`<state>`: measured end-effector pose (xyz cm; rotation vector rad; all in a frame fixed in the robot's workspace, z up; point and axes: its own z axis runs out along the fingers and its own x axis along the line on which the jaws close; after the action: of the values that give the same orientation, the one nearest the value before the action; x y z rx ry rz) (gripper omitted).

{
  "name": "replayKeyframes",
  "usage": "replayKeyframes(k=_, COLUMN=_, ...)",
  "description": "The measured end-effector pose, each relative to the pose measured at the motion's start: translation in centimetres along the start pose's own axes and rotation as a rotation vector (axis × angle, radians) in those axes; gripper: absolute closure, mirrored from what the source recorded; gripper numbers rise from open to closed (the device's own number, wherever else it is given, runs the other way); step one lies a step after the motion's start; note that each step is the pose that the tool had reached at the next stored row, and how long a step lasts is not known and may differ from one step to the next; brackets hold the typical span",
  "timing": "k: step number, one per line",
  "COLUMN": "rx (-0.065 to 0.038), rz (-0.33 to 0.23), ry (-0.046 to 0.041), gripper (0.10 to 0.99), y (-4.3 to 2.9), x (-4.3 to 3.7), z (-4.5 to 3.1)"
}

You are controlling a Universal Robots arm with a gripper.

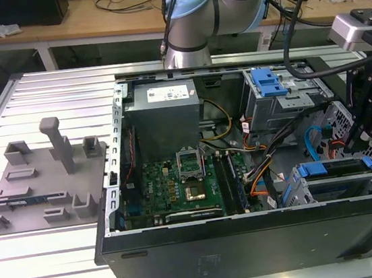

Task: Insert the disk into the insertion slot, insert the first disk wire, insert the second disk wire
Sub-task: 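Insert the first disk wire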

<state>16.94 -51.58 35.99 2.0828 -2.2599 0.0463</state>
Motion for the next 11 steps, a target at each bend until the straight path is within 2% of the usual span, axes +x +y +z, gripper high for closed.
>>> replayKeyframes(k=5, rx=0.024, rz=0.001, ry=-0.0032, gripper=0.922, y=0.21, x=-0.01, z=0.00)
replayKeyframes(k=11, rx=0.025, rz=0.001, ry=-0.0034, gripper=0.922, y=0.31, x=0.04, z=0.10)
